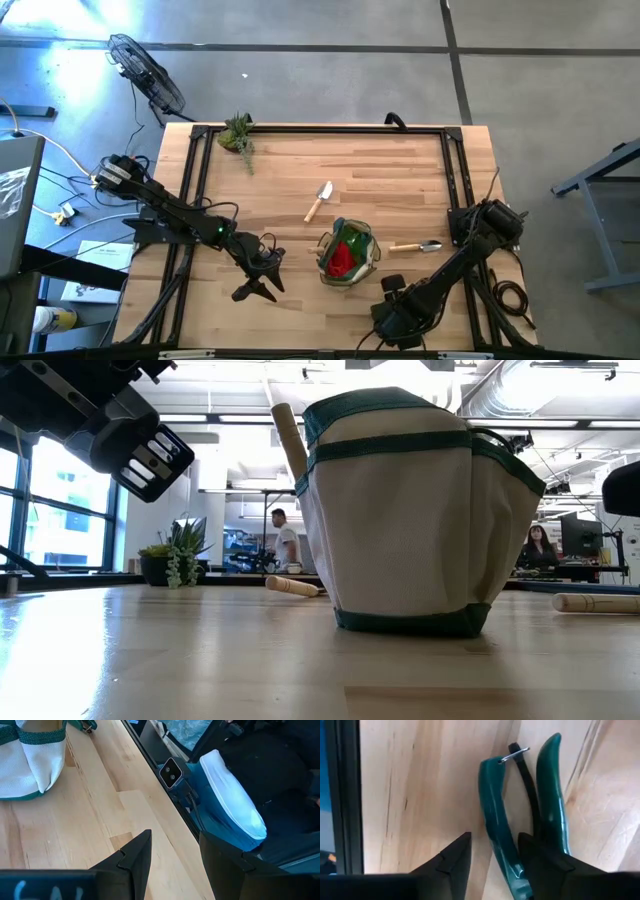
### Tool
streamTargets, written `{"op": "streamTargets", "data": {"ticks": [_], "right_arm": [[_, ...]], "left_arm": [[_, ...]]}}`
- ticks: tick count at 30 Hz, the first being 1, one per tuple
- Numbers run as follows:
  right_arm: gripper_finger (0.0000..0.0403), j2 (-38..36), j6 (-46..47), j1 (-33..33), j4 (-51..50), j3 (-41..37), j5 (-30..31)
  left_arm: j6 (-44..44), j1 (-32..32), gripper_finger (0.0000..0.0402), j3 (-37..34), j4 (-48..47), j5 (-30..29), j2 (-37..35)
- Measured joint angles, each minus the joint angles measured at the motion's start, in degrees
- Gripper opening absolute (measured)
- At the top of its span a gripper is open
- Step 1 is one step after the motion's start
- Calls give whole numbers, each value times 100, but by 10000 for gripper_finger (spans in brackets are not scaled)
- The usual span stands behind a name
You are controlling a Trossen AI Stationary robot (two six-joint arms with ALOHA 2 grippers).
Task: Pick & Place Garden tools in Gardening bag
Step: Put the left green shear scissors into the light brown gardening bag
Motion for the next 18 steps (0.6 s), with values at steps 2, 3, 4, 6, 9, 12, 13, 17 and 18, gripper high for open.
{"op": "streamTargets", "data": {"ticks": [2,3,4,6,9,12,13,17,18], "right_arm": [[131,2,70,6,-4,-2,39],[119,4,126,19,-6,-6,41],[104,4,146,30,-12,-8,54],[72,4,161,63,-27,-12,148],[32,1,454,92,-57,-11,388],[32,-30,605,90,-104,-11,438],[32,-39,685,92,-140,-11,504],[32,-73,924,98,-247,-2,623],[32,-93,993,112,-283,-4,701]], "left_arm": [[4,0,161,0,1,-37,1],[6,0,161,0,1,-51,1],[7,0,161,0,1,-65,1],[8,0,161,0,1,-89,1],[9,0,161,0,1,-89,1],[9,0,161,0,1,-89,1],[9,0,161,0,1,-91,1],[9,0,161,0,1,-95,1],[11,0,161,0,1,-99,1]]}}
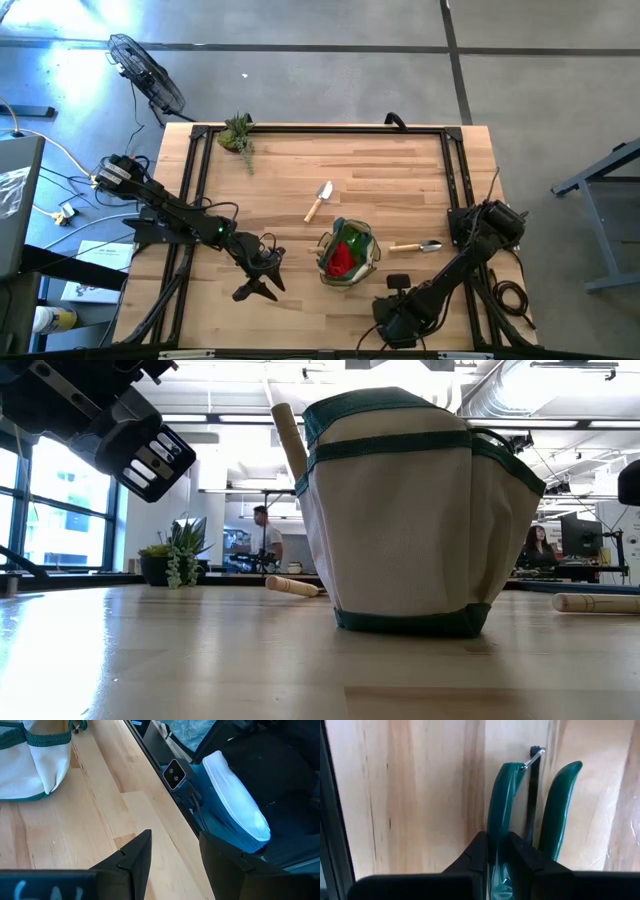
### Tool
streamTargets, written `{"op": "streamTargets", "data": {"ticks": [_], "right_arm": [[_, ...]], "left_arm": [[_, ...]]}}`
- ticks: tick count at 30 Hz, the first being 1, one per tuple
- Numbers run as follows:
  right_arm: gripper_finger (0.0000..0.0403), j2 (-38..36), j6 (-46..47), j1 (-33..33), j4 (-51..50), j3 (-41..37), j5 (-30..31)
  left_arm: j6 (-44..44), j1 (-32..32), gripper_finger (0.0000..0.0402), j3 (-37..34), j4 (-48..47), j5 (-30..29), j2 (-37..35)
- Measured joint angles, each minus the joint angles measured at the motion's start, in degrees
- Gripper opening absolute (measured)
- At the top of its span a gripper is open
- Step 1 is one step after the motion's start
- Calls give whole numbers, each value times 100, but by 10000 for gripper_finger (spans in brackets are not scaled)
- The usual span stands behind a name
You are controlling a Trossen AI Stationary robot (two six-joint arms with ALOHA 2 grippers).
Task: Pick & Place Garden tools in Gardening bag
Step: Put the left green shear scissors into the light brown gardening bag
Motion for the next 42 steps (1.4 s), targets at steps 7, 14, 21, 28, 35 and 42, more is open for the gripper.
{"op": "streamTargets", "data": {"ticks": [7,14,21,28,35,42], "right_arm": [[32,-399,351,-11,-68,-14,1004],[32,-885,174,36,750,-3,1566],[32,-1203,-573,267,2093,-3,2118],[32,-1236,-1975,611,4114,0,2795],[32,-1236,-3453,574,5149,4,3562],[32,-1212,-4311,177,5253,4,3674]], "left_arm": [[0,0,161,0,-2,-6,0],[24,0,161,0,-4,-34,0],[24,0,161,0,-48,-49,0],[40,0,161,0,-103,-49,0],[151,0,161,0,-112,-278,0],[248,0,161,0,-88,-552,0]]}}
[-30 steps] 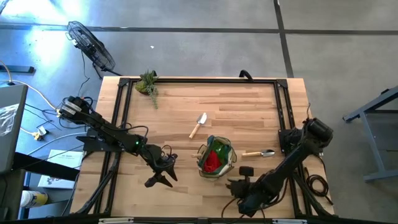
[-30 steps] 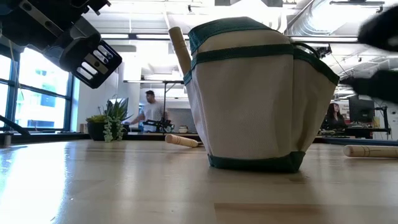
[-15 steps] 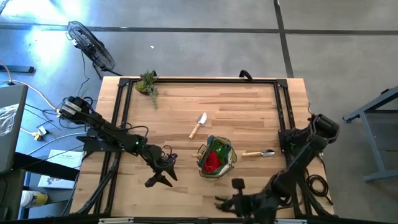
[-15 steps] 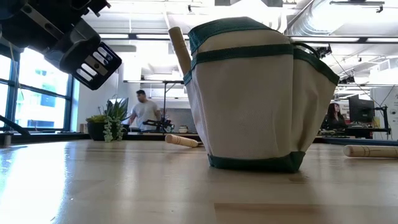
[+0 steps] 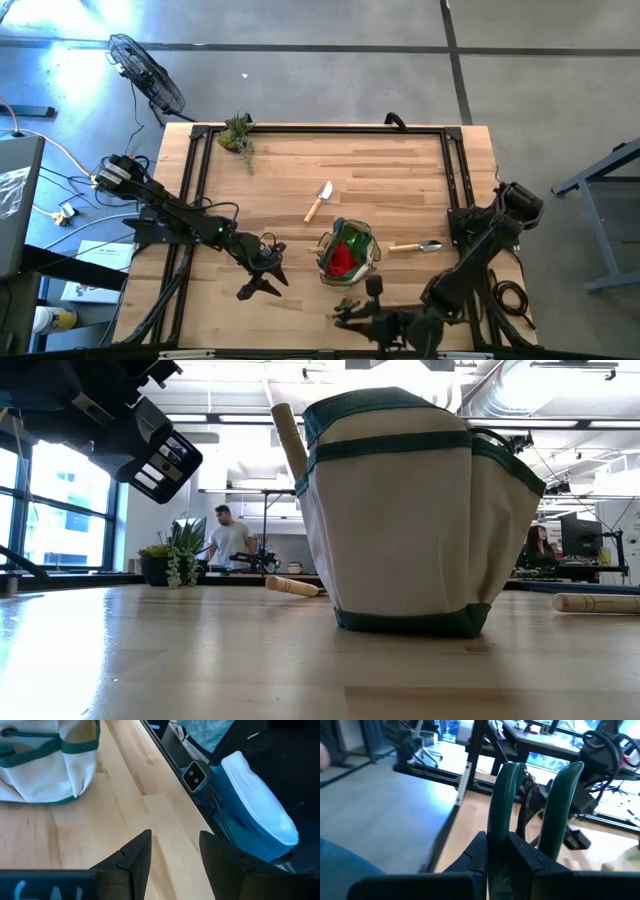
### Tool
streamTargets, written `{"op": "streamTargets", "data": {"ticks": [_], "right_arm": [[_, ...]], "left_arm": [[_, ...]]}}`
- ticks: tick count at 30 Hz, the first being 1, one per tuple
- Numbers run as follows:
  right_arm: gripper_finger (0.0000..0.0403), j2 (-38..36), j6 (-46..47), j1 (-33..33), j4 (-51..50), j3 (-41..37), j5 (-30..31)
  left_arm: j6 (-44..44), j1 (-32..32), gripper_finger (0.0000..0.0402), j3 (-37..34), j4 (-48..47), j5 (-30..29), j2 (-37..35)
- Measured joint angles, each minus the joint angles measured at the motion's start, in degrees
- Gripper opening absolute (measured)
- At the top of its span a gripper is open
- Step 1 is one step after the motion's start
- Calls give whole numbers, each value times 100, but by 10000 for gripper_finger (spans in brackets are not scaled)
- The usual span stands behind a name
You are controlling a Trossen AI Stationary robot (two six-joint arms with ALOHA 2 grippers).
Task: Pick & Place Garden tools in Gardening bag
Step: Put the left green shear scissors into the light brown gardening bag
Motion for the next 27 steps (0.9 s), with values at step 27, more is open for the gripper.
{"op": "streamTargets", "data": {"ticks": [27], "right_arm": [[32,586,772,-569,917,2,1551]], "left_arm": [[-930,0,161,-2,-39,-1536,0]]}}
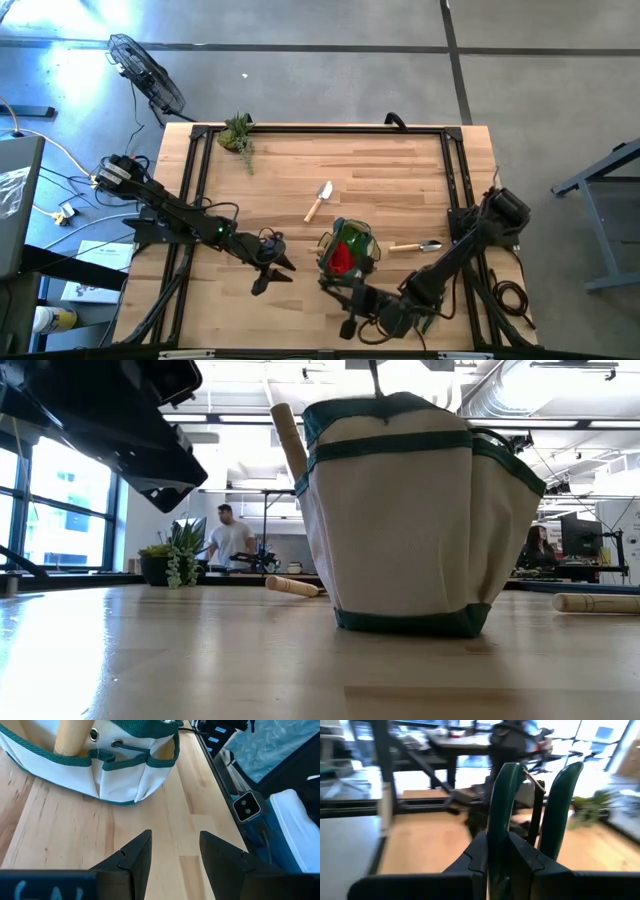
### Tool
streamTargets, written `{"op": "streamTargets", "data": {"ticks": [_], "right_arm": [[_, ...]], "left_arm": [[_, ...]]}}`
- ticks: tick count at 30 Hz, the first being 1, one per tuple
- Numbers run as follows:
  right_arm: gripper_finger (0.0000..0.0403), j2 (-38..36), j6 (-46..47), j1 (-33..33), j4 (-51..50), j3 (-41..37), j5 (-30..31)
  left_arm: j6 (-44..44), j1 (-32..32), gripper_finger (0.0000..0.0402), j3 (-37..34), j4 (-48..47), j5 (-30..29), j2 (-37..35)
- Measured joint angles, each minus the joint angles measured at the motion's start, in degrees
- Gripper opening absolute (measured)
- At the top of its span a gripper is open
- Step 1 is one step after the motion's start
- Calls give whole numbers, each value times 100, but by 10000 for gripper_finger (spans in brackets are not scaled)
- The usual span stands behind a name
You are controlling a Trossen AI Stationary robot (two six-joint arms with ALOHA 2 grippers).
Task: Pick & Place Garden tools in Gardening bag
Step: Put the left green shear scissors into the light brown gardening bag
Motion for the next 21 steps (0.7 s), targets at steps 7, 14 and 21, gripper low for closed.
{"op": "streamTargets", "data": {"ticks": [7,14,21], "right_arm": [[32,0,120,167,-376,0,1213],[32,-2,168,239,-586,0,1869],[32,-7,124,444,-673,0,2712]], "left_arm": [[2,-2,161,0,41,-264,0],[-64,0,161,0,16,-289,0],[-92,0,161,0,-19,-289,0]]}}
